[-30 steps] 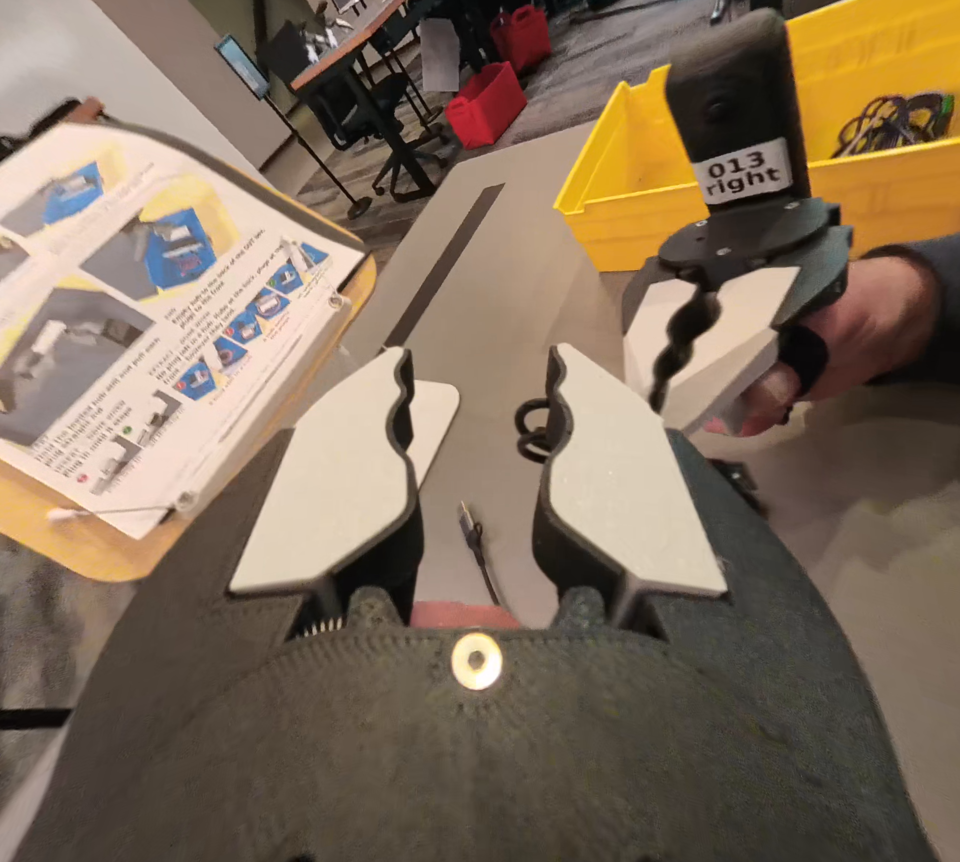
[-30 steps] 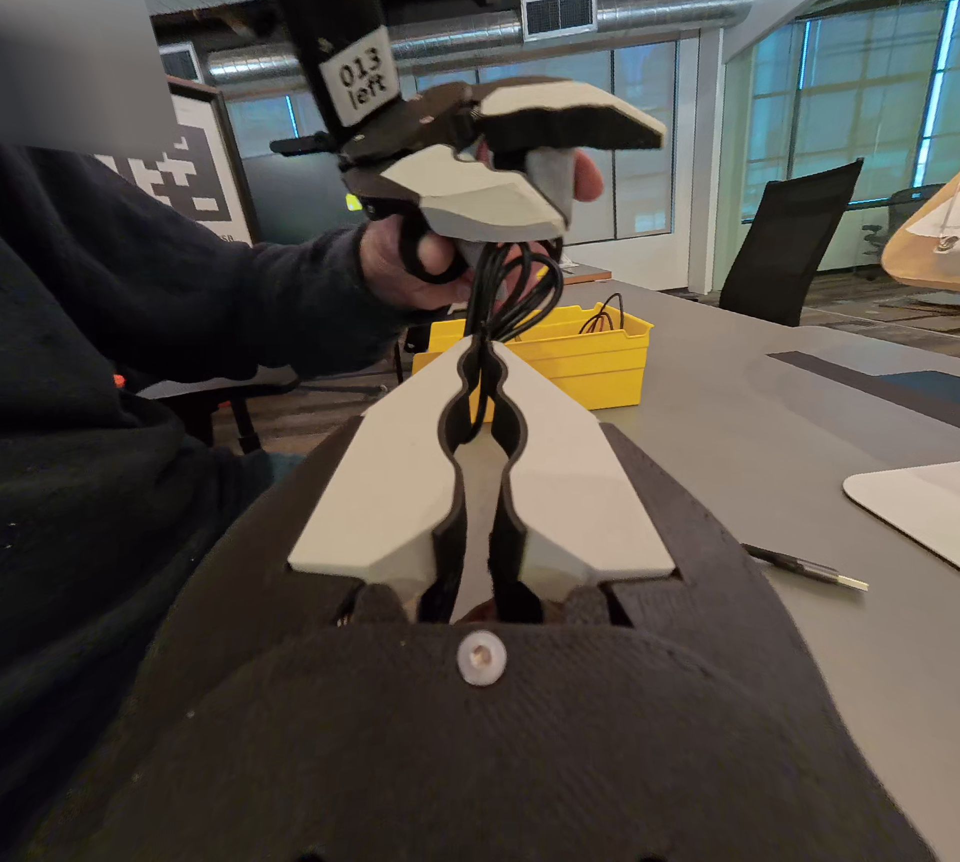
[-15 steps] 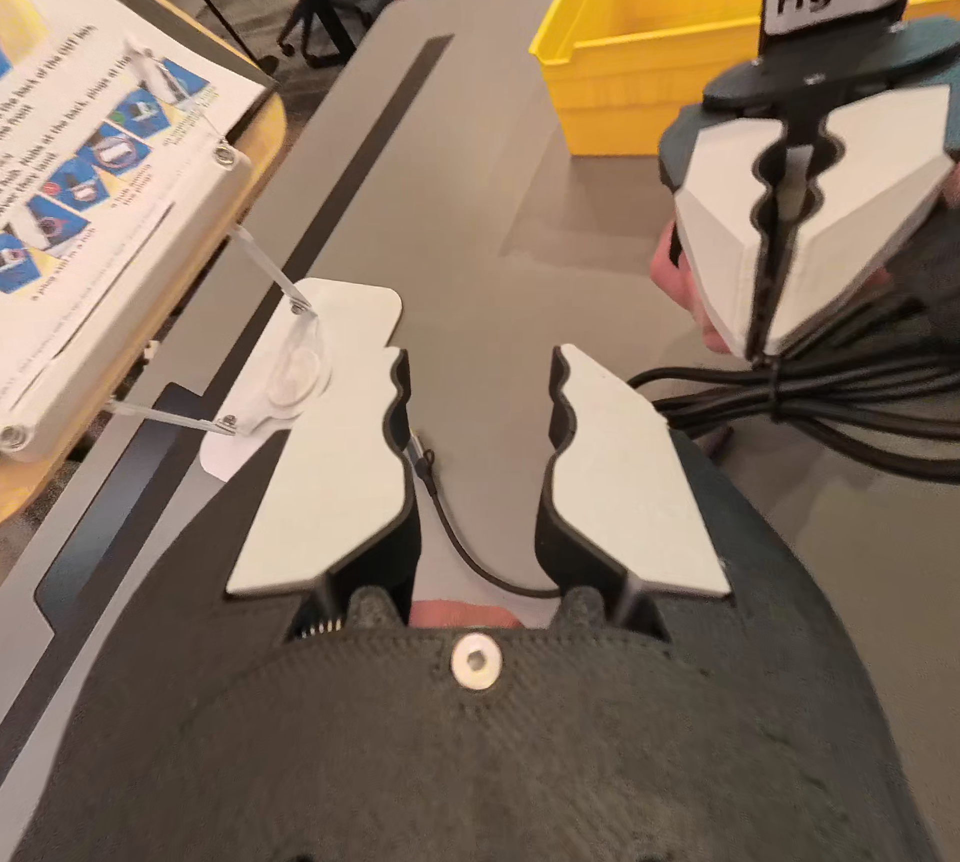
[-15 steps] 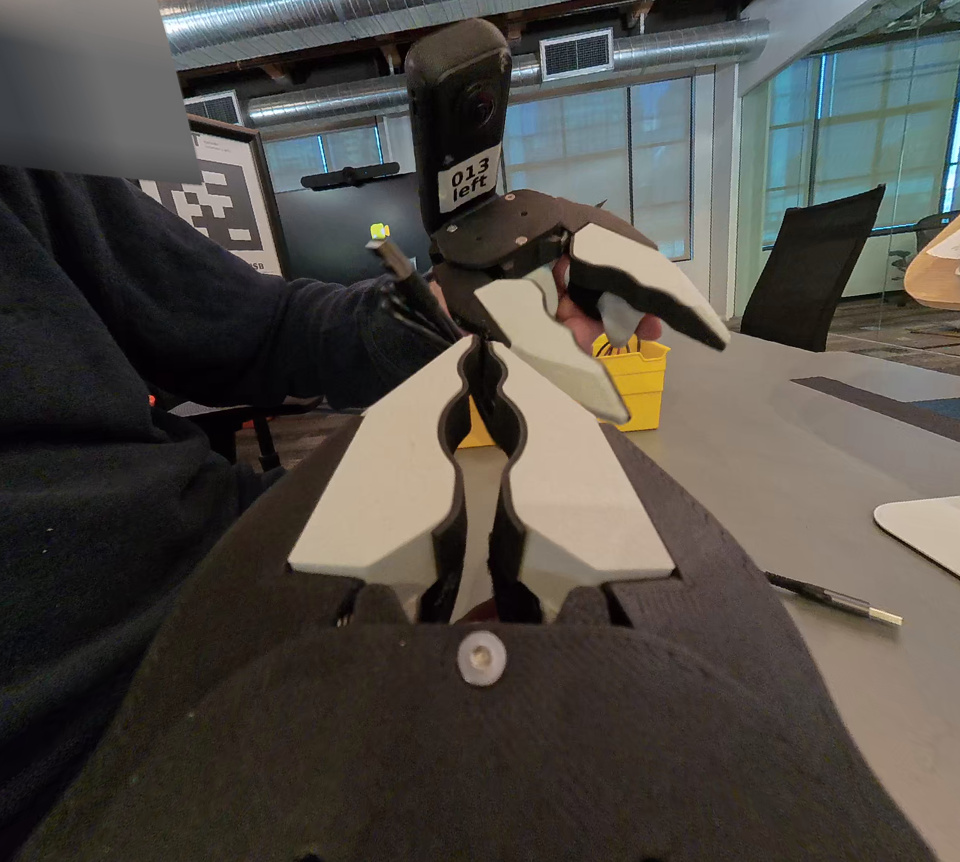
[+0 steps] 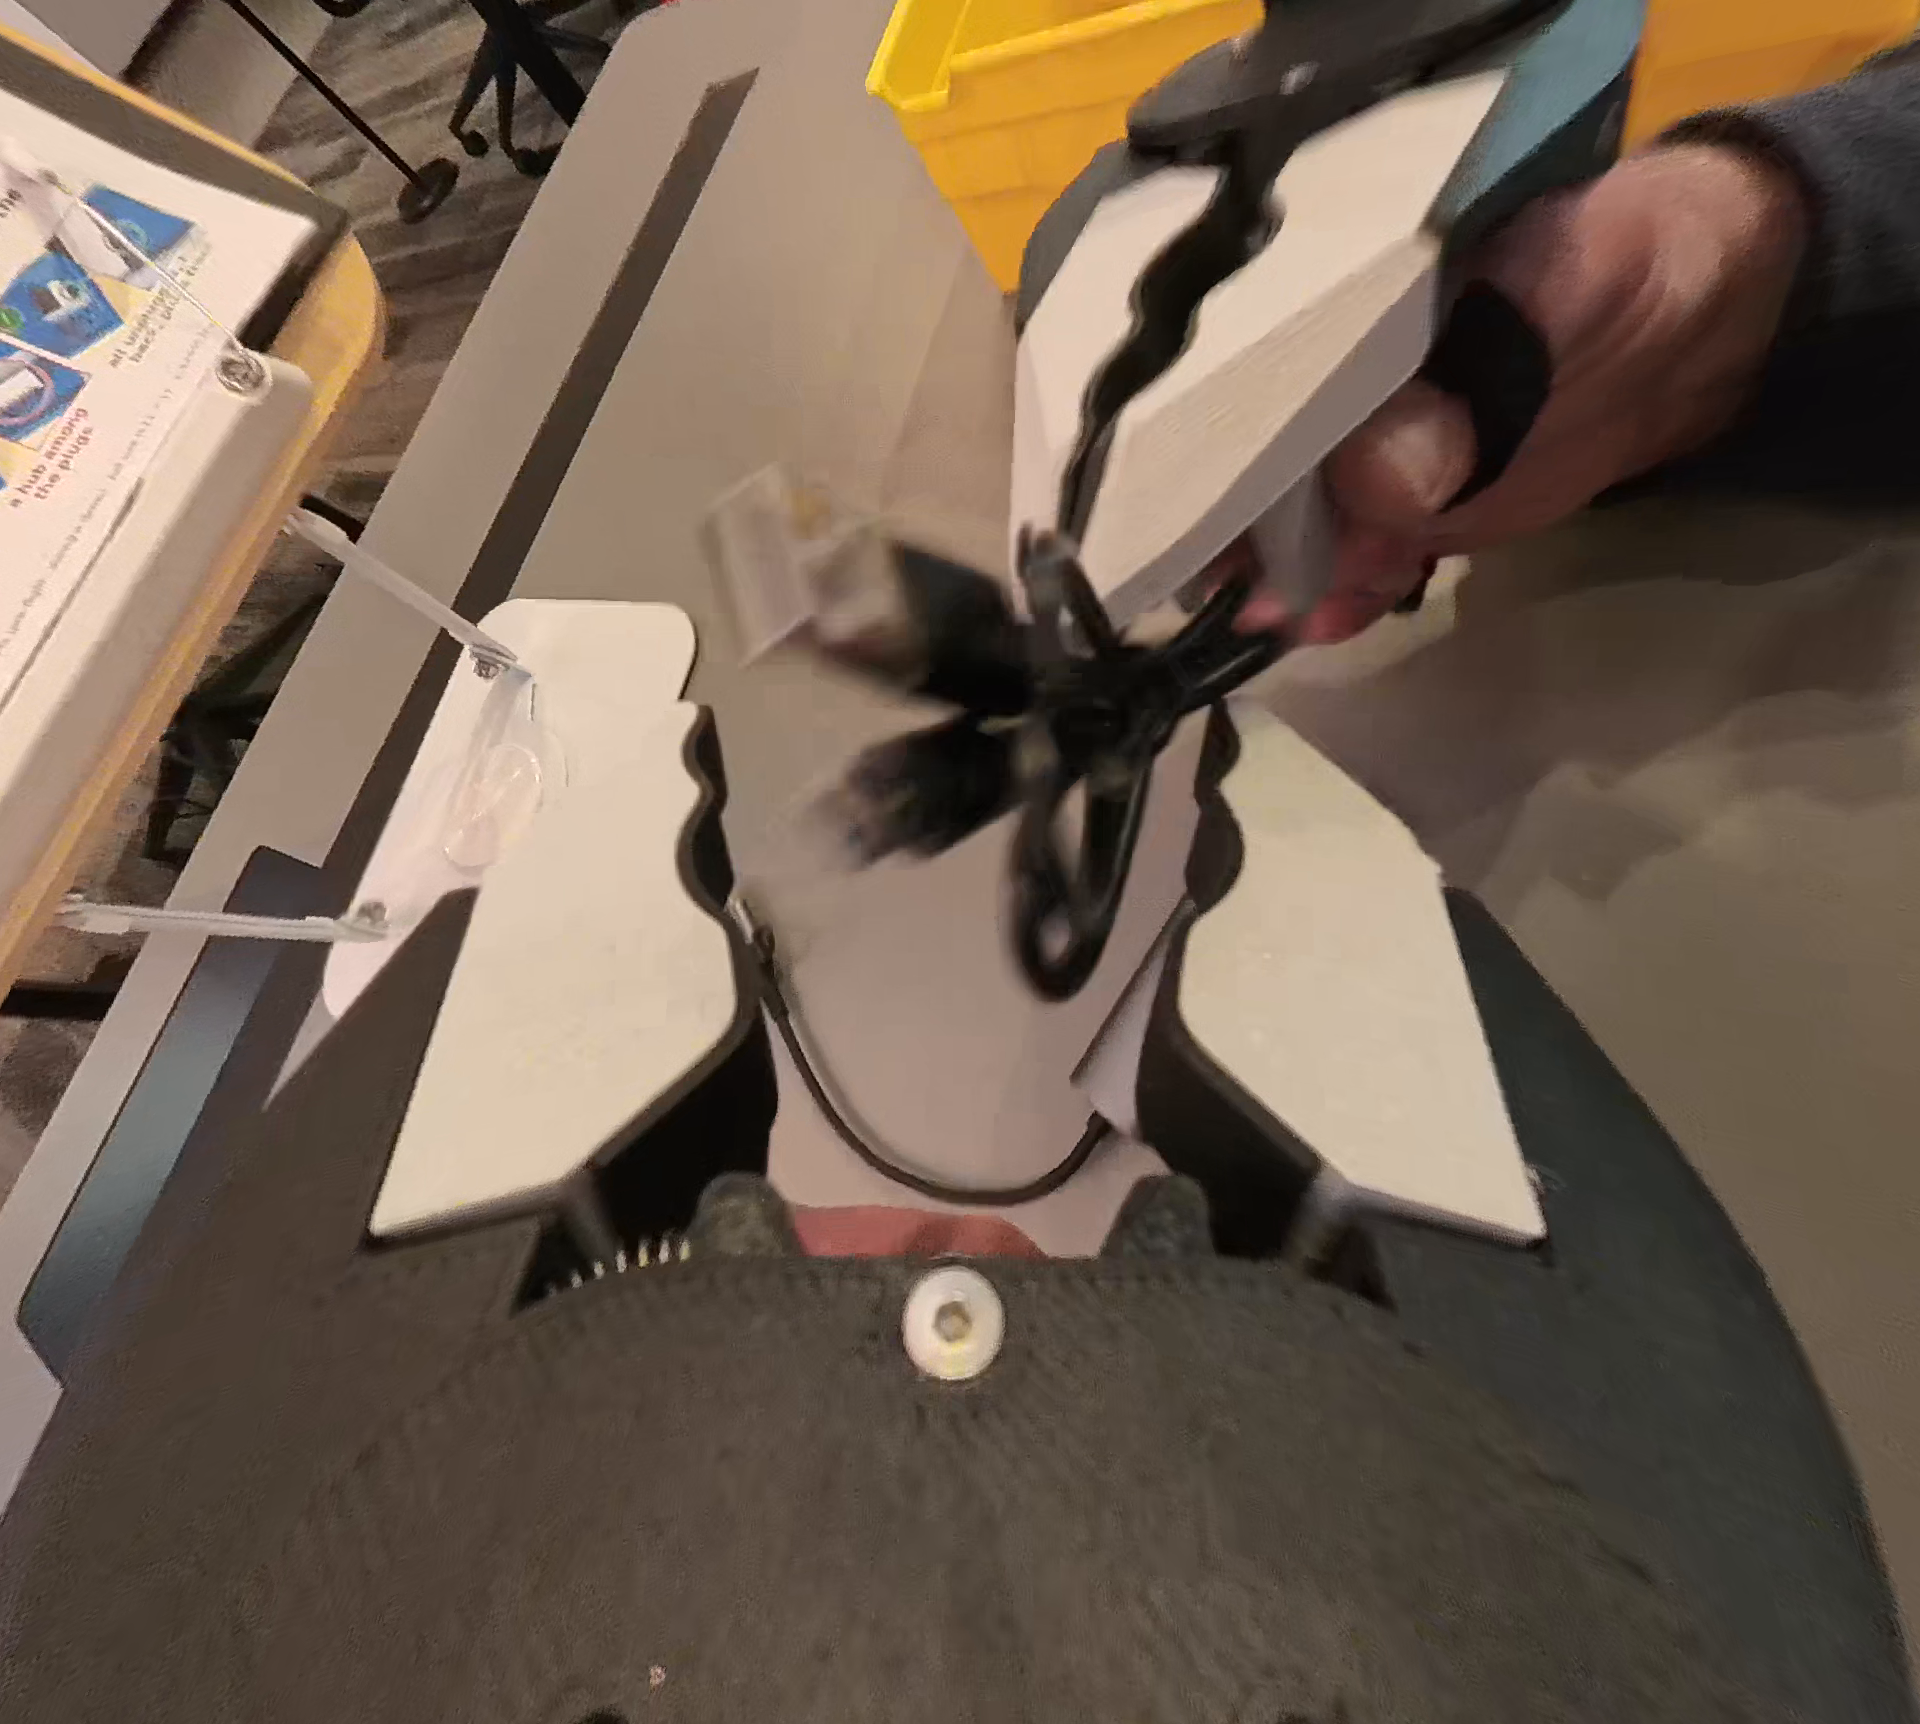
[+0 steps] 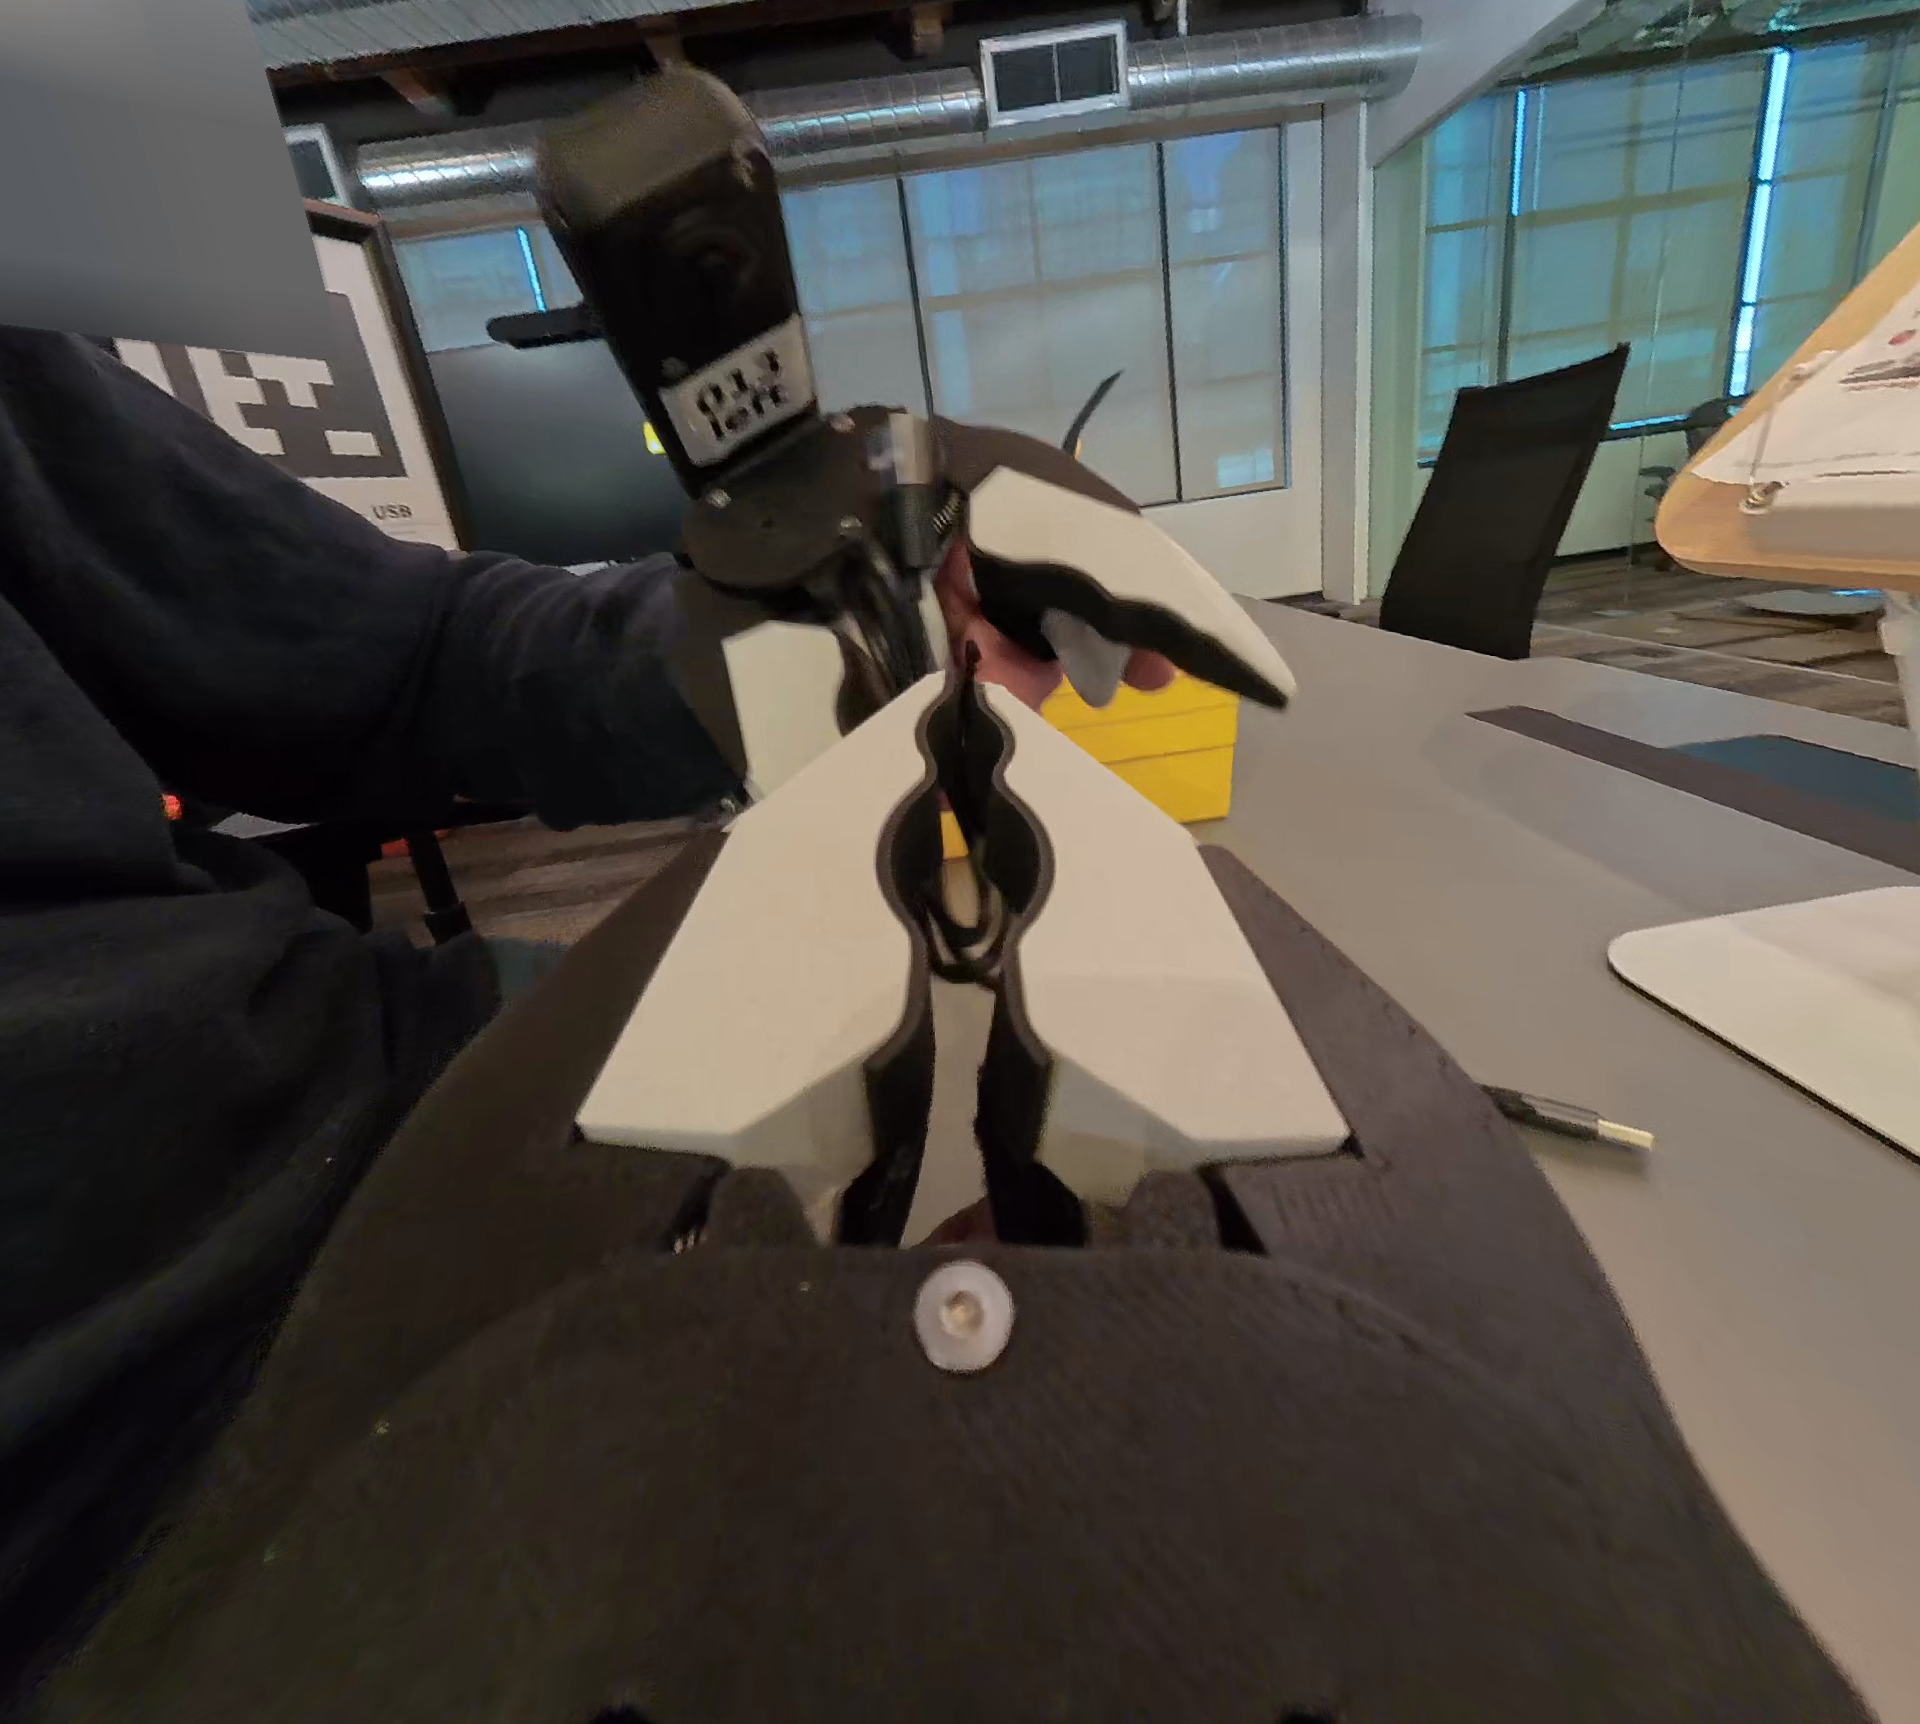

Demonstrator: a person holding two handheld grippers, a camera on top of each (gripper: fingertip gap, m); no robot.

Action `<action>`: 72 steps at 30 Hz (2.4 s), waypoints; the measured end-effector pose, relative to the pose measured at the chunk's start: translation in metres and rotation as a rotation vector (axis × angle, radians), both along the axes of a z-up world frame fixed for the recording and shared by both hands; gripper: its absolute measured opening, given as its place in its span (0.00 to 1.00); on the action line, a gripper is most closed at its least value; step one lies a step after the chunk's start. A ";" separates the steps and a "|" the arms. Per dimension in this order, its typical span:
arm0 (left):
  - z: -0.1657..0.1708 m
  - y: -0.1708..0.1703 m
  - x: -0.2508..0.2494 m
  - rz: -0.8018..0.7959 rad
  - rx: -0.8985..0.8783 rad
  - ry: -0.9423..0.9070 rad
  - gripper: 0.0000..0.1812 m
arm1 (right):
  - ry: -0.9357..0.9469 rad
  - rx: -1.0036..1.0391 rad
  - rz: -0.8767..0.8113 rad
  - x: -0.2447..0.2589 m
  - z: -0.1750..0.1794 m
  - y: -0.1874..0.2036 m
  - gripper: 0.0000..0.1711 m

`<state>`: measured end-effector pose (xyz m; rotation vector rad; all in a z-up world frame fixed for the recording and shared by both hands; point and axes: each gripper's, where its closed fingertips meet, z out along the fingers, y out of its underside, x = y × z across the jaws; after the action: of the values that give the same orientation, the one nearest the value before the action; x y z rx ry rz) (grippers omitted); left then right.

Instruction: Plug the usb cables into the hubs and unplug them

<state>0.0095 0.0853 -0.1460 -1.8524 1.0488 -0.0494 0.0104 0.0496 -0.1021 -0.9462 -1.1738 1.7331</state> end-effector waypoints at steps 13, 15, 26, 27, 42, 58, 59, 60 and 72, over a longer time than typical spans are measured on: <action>0.073 -0.029 0.019 -0.014 0.625 0.216 0.42 | -0.016 -0.126 -0.049 0.001 -0.003 0.023 0.00; 0.062 -0.039 0.034 -0.090 0.647 0.325 0.43 | -0.024 -0.137 -0.045 0.000 -0.004 0.023 0.00; 0.022 -0.014 0.013 -0.113 0.390 0.443 0.52 | -0.034 -0.148 -0.010 -0.002 -0.005 0.018 0.00; 0.020 -0.012 0.010 -0.106 0.367 0.438 0.53 | -0.027 -0.158 -0.006 0.000 -0.004 0.019 0.00; -0.027 -0.001 0.001 -0.095 0.118 0.368 0.52 | 0.016 -0.146 0.025 0.004 0.005 0.013 0.00; -0.032 -0.039 0.046 -0.239 0.000 0.124 0.39 | -0.045 -0.072 -0.131 -0.002 -0.004 0.030 0.00; -0.029 -0.040 0.047 -0.241 0.004 0.115 0.39 | -0.048 -0.072 -0.130 -0.002 -0.005 0.030 0.00; -0.026 -0.041 0.049 -0.243 0.018 0.111 0.39 | -0.051 -0.072 -0.133 -0.003 -0.006 0.030 0.00; 0.028 -0.046 0.042 -0.199 0.375 0.326 0.38 | -0.095 -0.087 -0.140 -0.005 -0.014 0.034 0.00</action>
<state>0.0513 0.0390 -0.1184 -1.4397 1.3617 0.3209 0.0055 0.0836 -0.1161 -1.1464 -1.0717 1.6531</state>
